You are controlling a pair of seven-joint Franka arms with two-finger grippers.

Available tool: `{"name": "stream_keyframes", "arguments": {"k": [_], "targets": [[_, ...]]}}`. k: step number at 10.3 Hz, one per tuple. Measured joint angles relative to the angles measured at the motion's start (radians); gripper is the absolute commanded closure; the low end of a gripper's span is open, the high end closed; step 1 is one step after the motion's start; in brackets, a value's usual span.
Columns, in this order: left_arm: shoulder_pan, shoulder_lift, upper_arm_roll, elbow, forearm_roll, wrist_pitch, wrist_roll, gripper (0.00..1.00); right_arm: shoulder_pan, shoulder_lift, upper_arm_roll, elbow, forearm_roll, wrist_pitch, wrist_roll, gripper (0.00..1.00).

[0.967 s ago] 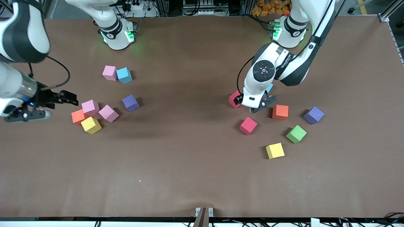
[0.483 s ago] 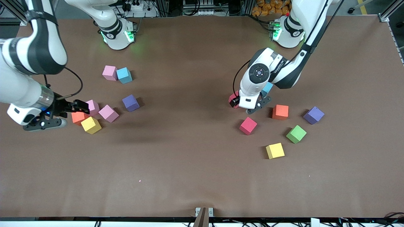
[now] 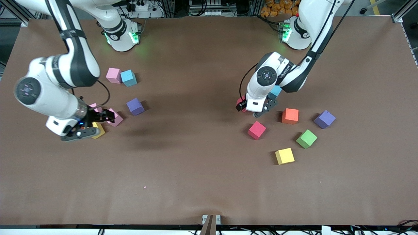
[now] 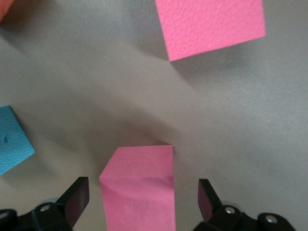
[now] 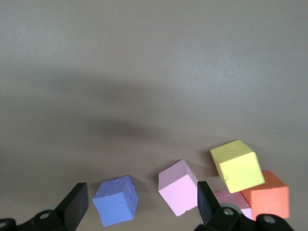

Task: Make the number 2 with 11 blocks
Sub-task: 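Close the right gripper on the blue cube while the left gripper grasps the red cube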

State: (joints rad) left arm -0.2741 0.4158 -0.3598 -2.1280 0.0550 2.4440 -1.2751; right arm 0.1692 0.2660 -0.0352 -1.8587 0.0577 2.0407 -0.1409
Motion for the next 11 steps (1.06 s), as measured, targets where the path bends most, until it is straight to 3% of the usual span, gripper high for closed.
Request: {"name": "stream_keyframes", "arguments": {"k": [3, 4, 5, 6, 9, 11], "targets": [[-0.015, 0.031, 0.000, -0.004, 0.000, 0.008, -0.006, 0.00, 0.002, 0.021, -0.003, -0.092, 0.000, 0.144, -0.078, 0.00], [-0.015, 0.037, 0.000, -0.004, 0.000, 0.012, -0.008, 0.19, 0.002, 0.017, -0.003, -0.168, 0.000, 0.252, -0.087, 0.00], [-0.017, 0.039, 0.000, -0.004, 0.000, 0.020, -0.011, 0.47, 0.002, 0.008, -0.001, -0.247, 0.000, 0.350, -0.091, 0.00], [-0.024, 0.040, 0.000, -0.004, 0.000, 0.028, -0.017, 0.66, 0.004, -0.004, 0.005, -0.317, 0.000, 0.417, -0.094, 0.00], [-0.045, 0.038, -0.008, -0.003, 0.093, 0.034, -0.021, 0.81, 0.037, -0.057, 0.028, -0.433, 0.026, 0.479, -0.095, 0.00], [-0.090, 0.039, -0.023, -0.004, 0.122, 0.036, -0.020, 0.81, 0.084, -0.107, 0.030, -0.503, 0.045, 0.496, -0.095, 0.00]]}}
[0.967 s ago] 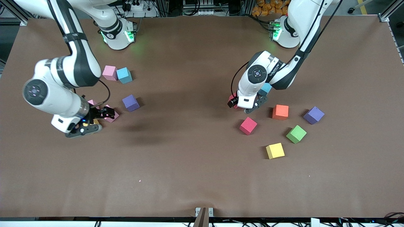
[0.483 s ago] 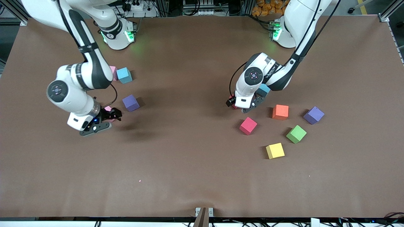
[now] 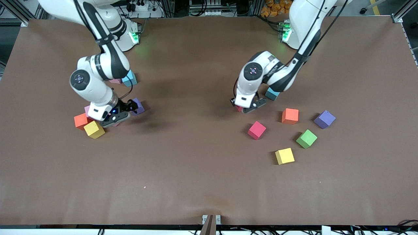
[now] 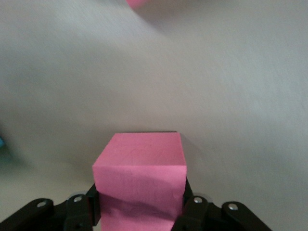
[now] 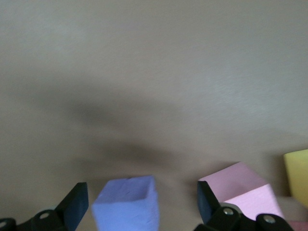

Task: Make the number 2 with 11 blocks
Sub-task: 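Close the right gripper on the blue cube while the left gripper grasps the red cube, then carry both cubes to the table center and set them side by side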

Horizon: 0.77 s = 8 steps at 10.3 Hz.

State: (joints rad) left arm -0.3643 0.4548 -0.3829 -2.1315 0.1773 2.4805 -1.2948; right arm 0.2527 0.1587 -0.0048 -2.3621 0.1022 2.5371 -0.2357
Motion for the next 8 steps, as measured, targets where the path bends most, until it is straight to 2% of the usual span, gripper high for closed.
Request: {"name": "stream_keyframes", "arguments": {"k": [3, 6, 8], "targets": [[-0.095, 0.004, -0.043, 0.000, 0.000, 0.001, 0.005, 0.81, 0.034, -0.014, 0.000, -0.156, 0.006, 0.204, 0.000, 0.00], [-0.113, 0.012, -0.133, 0.000, 0.002, 0.001, 0.084, 0.80, 0.033, -0.005, -0.001, -0.179, 0.006, 0.229, 0.000, 0.00], [-0.129, 0.026, -0.152, 0.000, 0.002, 0.002, 0.137, 0.80, 0.034, 0.019, -0.001, -0.201, 0.006, 0.272, 0.000, 0.00]]}}
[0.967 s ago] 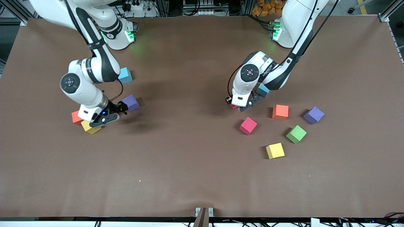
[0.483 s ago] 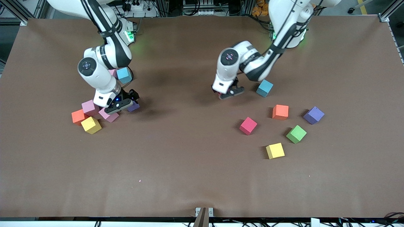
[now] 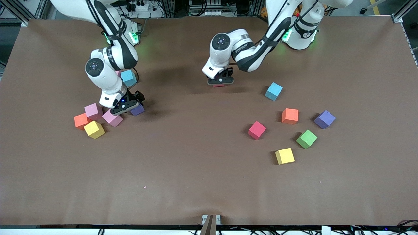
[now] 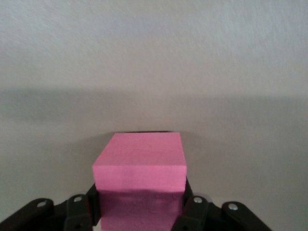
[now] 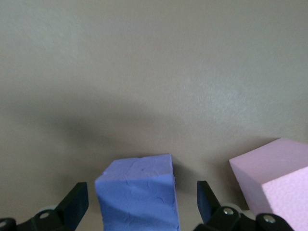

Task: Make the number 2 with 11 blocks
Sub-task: 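Carry both cubes to the table center and set them side by side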

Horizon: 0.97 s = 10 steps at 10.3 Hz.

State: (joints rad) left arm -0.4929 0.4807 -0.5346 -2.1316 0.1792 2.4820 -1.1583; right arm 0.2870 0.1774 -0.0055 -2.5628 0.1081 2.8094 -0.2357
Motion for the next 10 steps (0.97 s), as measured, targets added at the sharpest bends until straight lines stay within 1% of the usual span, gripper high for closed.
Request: {"name": "stream_keyframes", "arguments": {"k": [1, 2, 3, 4, 5, 6, 7, 8, 9, 10], "targets": [[-0.006, 0.010, 0.000, 0.003, 0.000, 0.002, 0.027, 0.80, 0.003, 0.017, 0.001, -0.003, 0.000, 0.010, 0.000, 0.00], [-0.016, 0.023, -0.002, 0.011, 0.000, 0.005, 0.038, 0.80, 0.006, 0.029, 0.001, -0.003, 0.000, 0.014, 0.000, 0.11], [-0.039, 0.040, -0.003, 0.027, 0.000, 0.008, 0.038, 0.80, 0.007, 0.036, 0.001, -0.003, 0.000, 0.016, 0.000, 0.16], [-0.064, 0.055, -0.003, 0.052, 0.000, 0.008, 0.030, 0.80, 0.007, 0.038, 0.001, -0.003, 0.000, 0.017, 0.000, 0.18], [-0.081, 0.071, -0.003, 0.075, 0.000, 0.008, 0.016, 0.80, 0.008, 0.040, 0.001, -0.003, 0.000, 0.017, 0.000, 0.27], [-0.093, 0.087, -0.003, 0.094, 0.000, 0.008, 0.009, 0.75, 0.008, 0.045, 0.001, -0.004, 0.000, 0.017, 0.000, 0.36], [-0.095, 0.092, -0.003, 0.102, 0.000, 0.007, 0.006, 0.66, 0.008, 0.049, 0.001, -0.004, 0.000, 0.017, 0.000, 0.47], [-0.096, 0.093, -0.003, 0.103, 0.000, 0.007, 0.006, 0.37, 0.008, 0.049, 0.001, -0.003, 0.000, 0.018, 0.000, 0.53], [-0.096, 0.093, -0.003, 0.103, 0.000, 0.007, 0.001, 0.00, 0.008, 0.048, 0.001, -0.001, 0.000, 0.020, 0.000, 0.56], [-0.097, 0.096, -0.003, 0.105, 0.000, 0.007, -0.019, 0.00, 0.008, 0.048, 0.001, 0.002, 0.000, 0.025, -0.002, 0.57]]}}
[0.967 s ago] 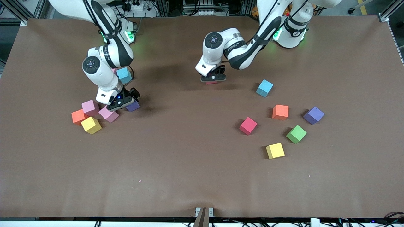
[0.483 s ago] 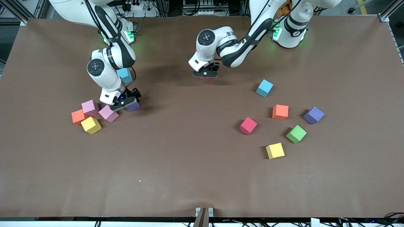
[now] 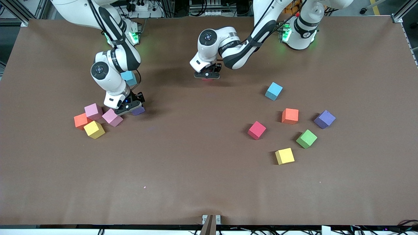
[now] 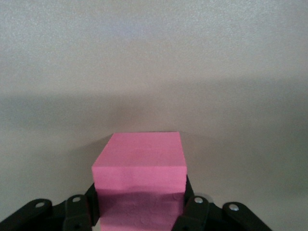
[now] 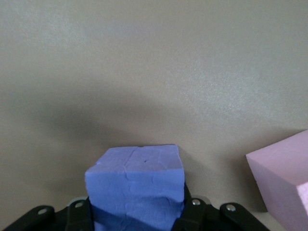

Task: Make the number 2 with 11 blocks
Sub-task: 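Carry both cubes to the table center and set them side by side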

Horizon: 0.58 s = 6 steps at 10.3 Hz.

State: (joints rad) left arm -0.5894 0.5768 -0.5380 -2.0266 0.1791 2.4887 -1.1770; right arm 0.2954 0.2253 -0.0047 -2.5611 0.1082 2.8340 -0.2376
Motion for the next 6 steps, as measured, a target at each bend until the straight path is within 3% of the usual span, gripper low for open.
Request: {"name": "stream_keyframes", "arguments": {"k": [3, 6], "targets": [[0.000, 0.005, 0.000, 0.028, 0.000, -0.059, -0.098, 0.00, 0.002, -0.031, 0.001, 0.018, 0.000, -0.011, -0.052, 0.59], [0.002, -0.049, -0.008, 0.115, 0.000, -0.192, -0.123, 0.00, 0.007, -0.127, 0.005, 0.047, 0.000, -0.182, -0.154, 0.59]]}}
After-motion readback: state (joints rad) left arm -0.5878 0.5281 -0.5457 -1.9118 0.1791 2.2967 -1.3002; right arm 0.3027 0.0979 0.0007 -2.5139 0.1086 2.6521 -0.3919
